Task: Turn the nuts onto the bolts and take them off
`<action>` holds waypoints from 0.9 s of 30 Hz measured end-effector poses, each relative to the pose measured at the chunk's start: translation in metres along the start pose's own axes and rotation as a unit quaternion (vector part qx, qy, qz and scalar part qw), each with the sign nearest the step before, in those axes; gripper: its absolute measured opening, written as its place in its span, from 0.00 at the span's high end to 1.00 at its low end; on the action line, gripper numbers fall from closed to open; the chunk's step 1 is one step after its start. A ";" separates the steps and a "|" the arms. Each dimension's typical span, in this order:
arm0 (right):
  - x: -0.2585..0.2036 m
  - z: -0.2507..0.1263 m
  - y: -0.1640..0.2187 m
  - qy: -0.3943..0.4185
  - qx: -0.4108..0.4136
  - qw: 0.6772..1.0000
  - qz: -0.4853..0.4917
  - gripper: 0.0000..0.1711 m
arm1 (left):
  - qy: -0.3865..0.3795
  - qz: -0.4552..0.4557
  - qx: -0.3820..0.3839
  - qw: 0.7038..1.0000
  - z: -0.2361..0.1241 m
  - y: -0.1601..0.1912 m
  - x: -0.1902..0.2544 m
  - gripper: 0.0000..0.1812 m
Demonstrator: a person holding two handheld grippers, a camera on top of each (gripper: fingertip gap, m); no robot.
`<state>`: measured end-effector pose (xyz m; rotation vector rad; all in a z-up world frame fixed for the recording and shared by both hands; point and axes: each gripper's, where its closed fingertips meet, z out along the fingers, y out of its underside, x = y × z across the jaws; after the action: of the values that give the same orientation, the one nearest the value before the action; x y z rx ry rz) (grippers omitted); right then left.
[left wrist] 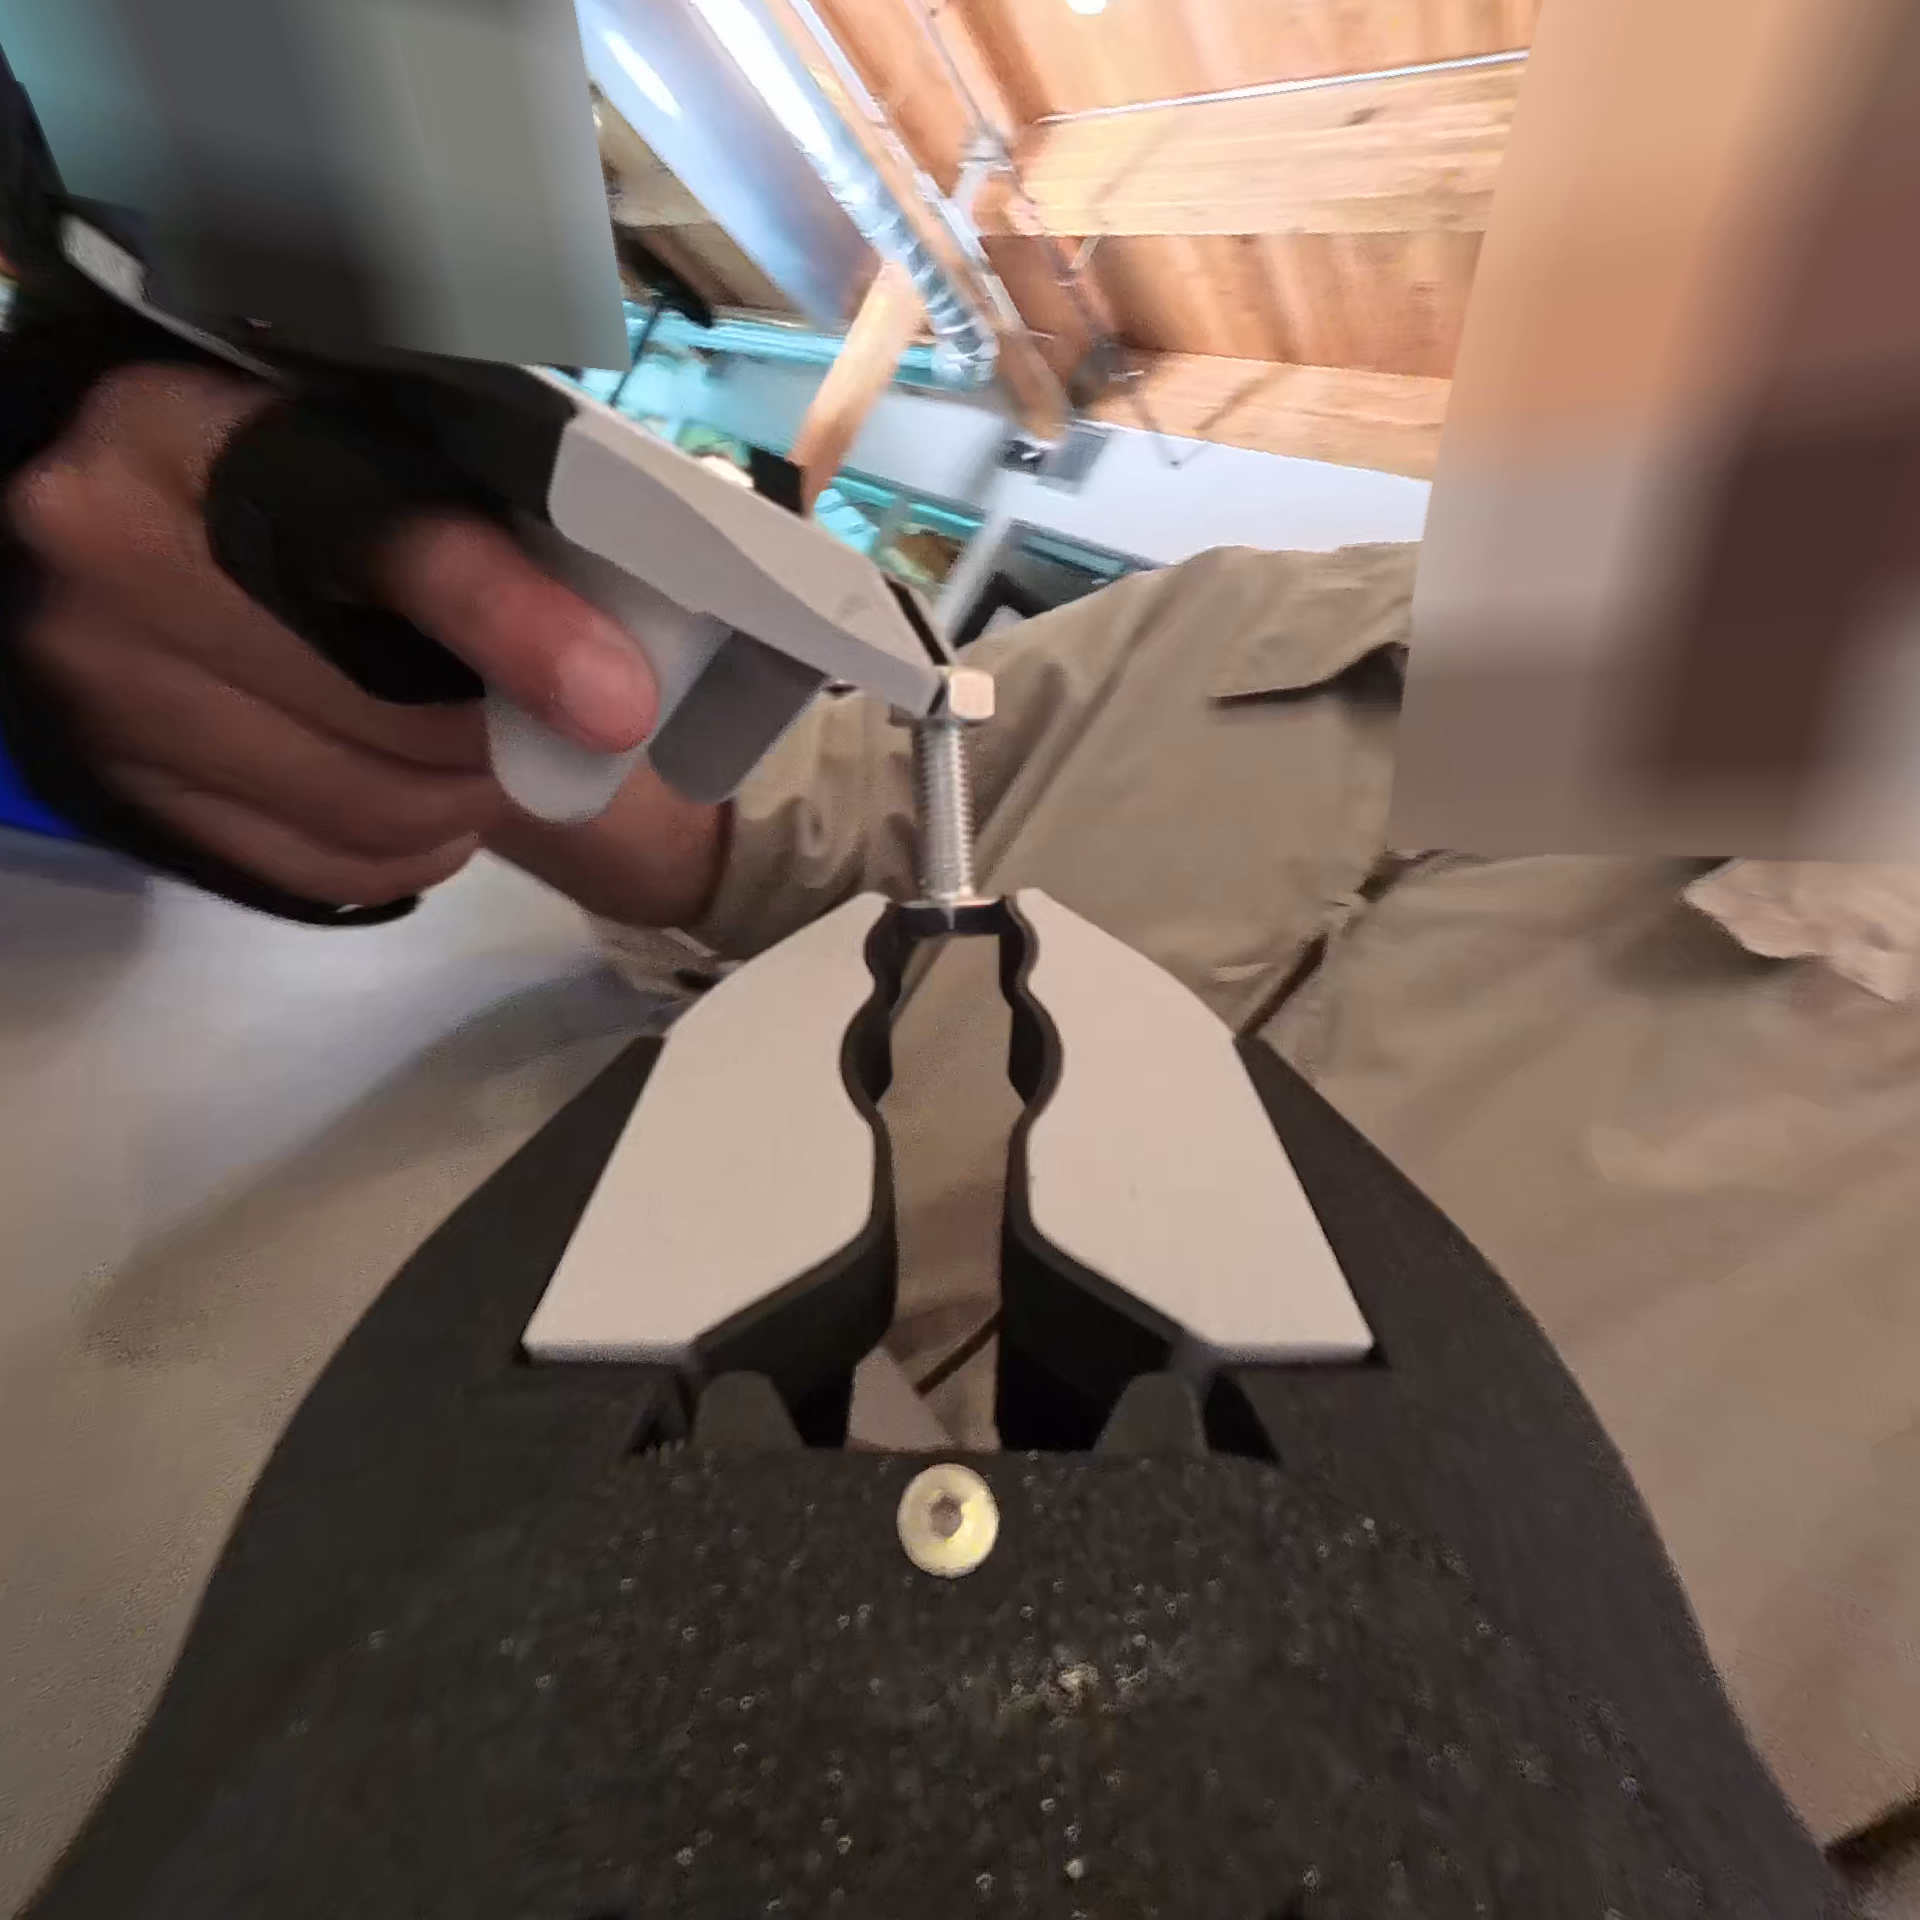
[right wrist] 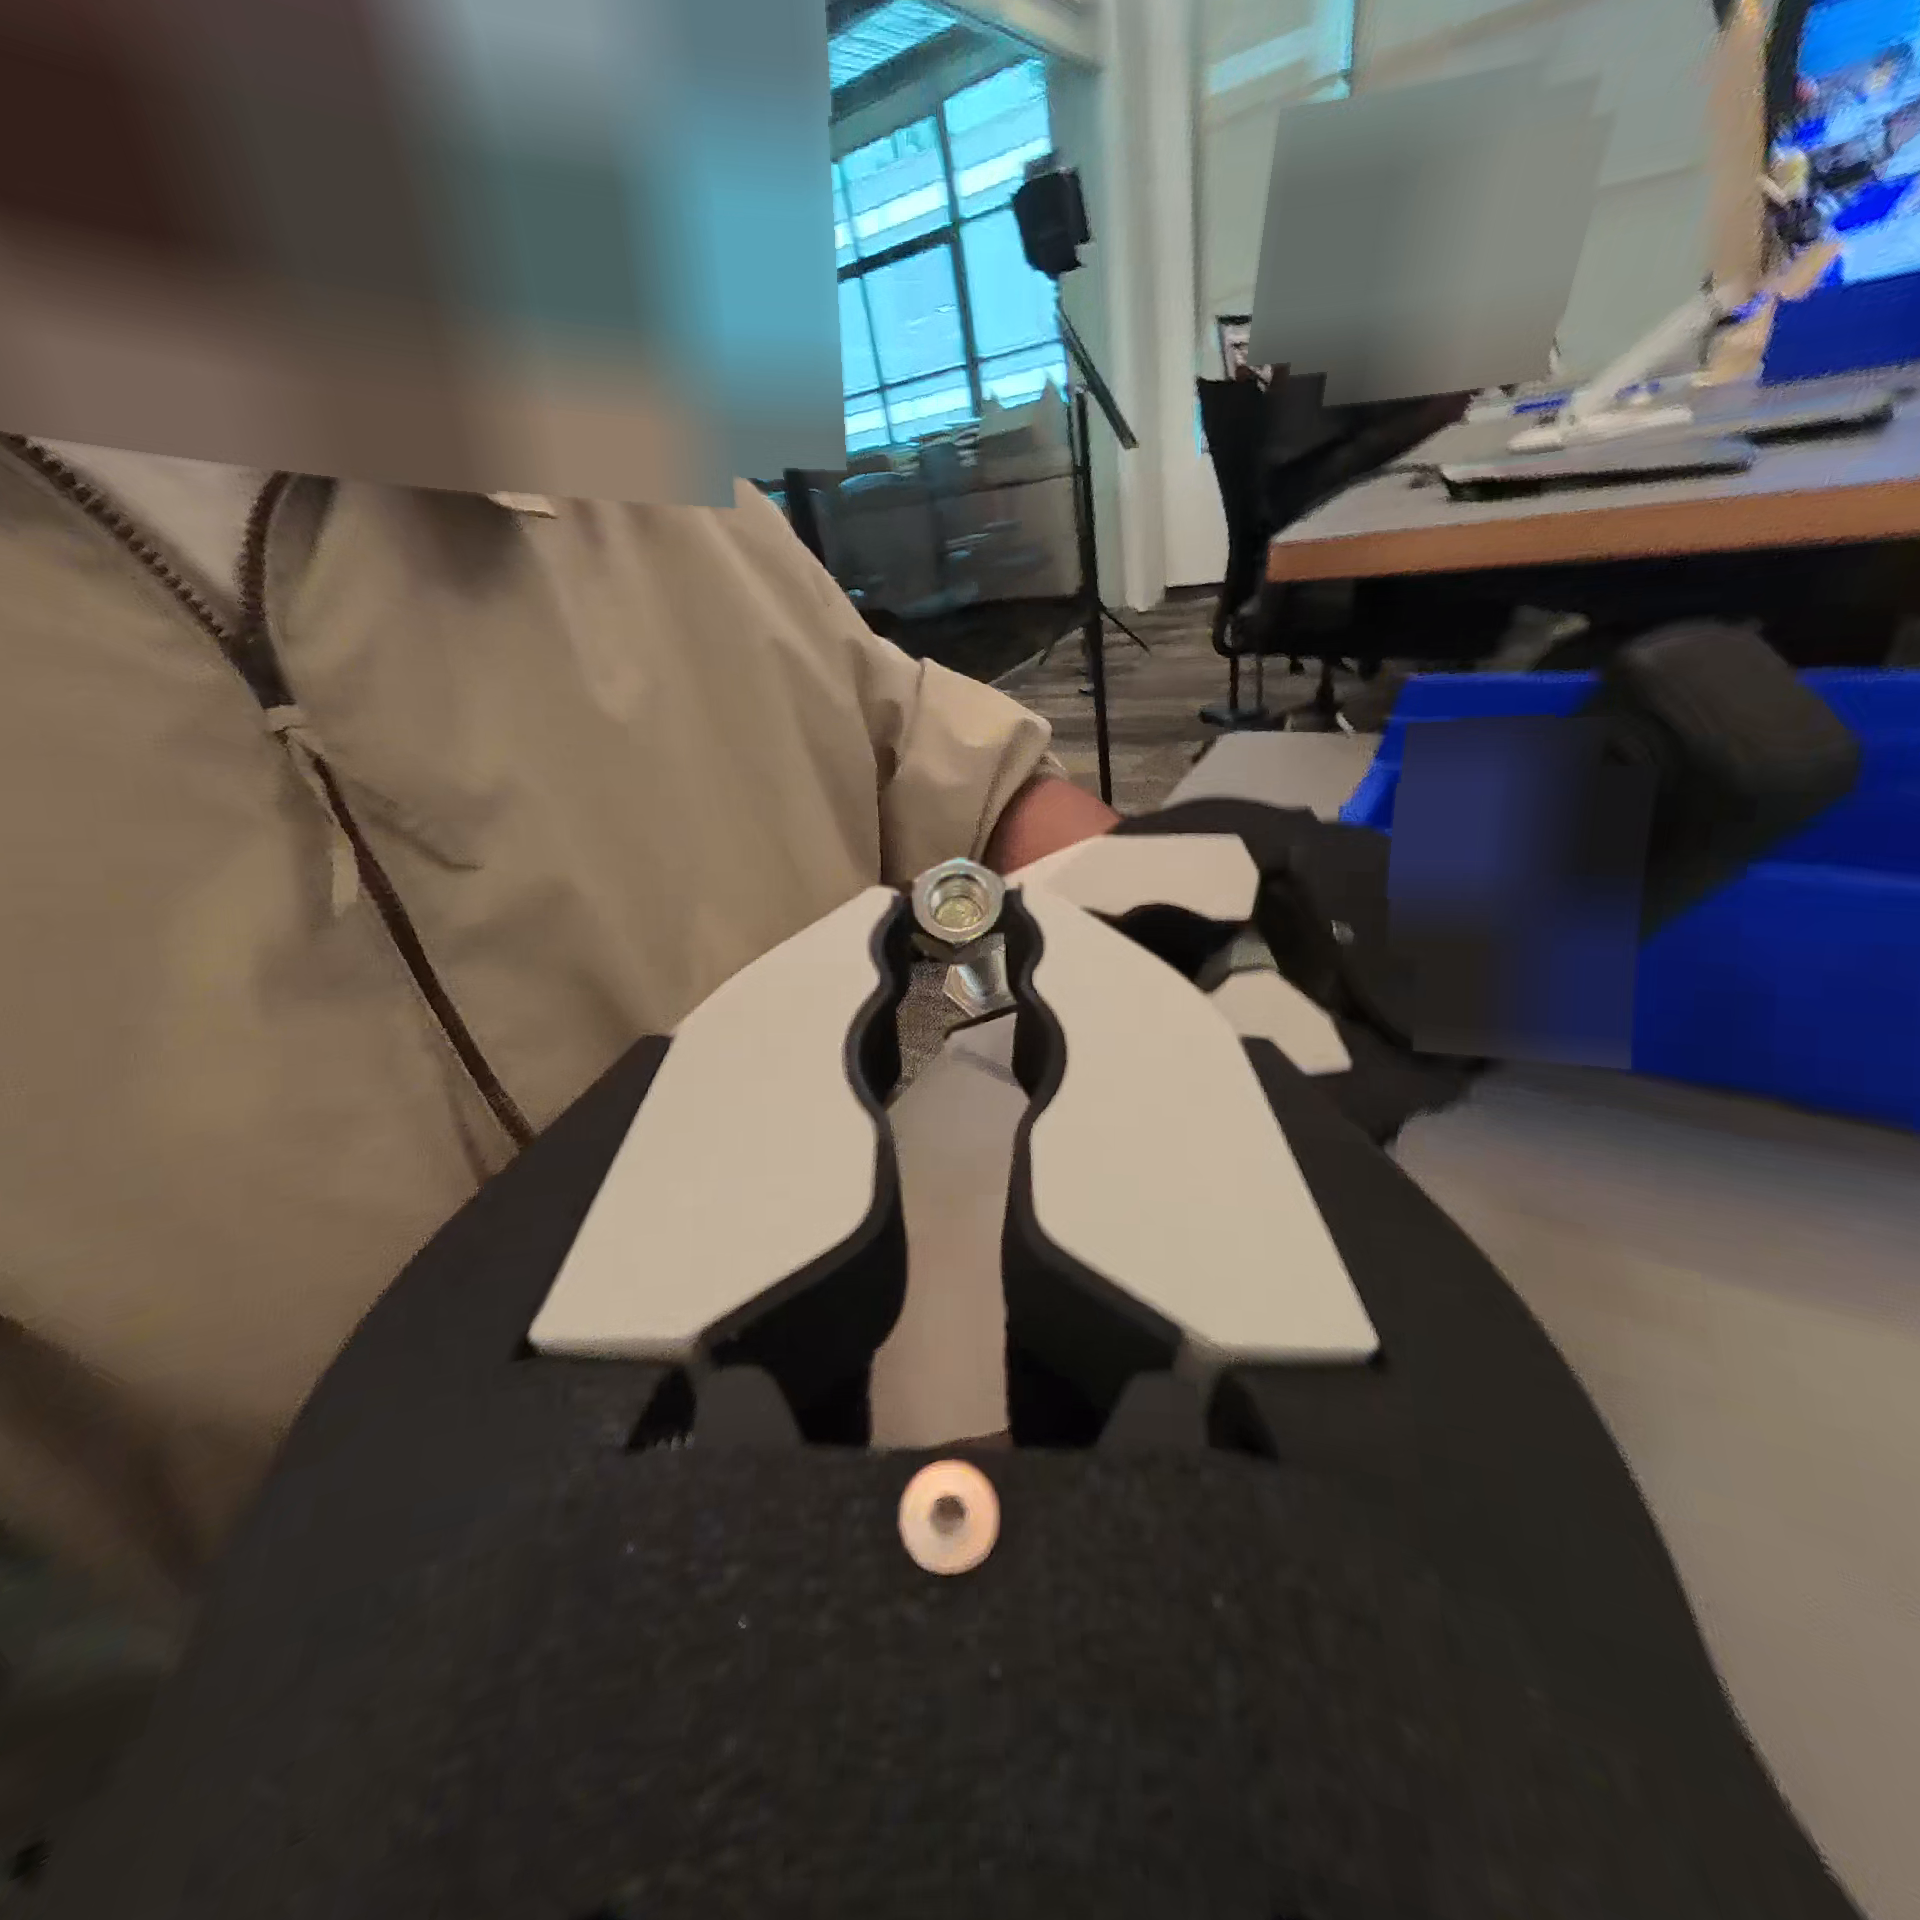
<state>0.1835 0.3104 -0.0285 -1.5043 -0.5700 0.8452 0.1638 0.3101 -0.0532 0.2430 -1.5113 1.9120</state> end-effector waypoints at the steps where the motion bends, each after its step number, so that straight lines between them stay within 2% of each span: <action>1: -0.003 0.004 -0.003 -0.012 0.002 1.000 -0.017 0.90 | 0.024 -0.003 0.009 1.000 0.001 -0.001 0.006 0.91; 6: -0.013 0.019 -0.019 -0.056 0.021 0.995 -0.076 0.90 | 0.112 -0.017 0.035 0.993 0.006 -0.007 0.028 0.91; 9: -0.015 0.024 -0.022 -0.071 0.022 0.995 -0.067 0.90 | 0.120 -0.010 0.033 0.992 0.007 -0.008 0.032 0.91; 14: -0.003 0.013 -0.016 -0.037 0.028 0.998 -0.030 0.90 | 0.019 0.033 0.034 0.999 -0.005 -0.016 0.015 0.91; 19: 0.009 0.001 -0.010 0.024 0.043 0.999 -0.020 0.90 | -0.085 0.088 0.059 0.991 -0.022 -0.036 0.003 0.91; 27: 0.026 0.000 -0.016 0.115 0.087 0.987 -0.070 0.90 | -0.130 0.117 0.064 0.982 -0.025 -0.044 -0.001 0.91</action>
<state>0.2014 0.3318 -0.0174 -1.3628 -0.4156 0.5877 0.1973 0.3367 -0.0270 0.4022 -1.6476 2.2384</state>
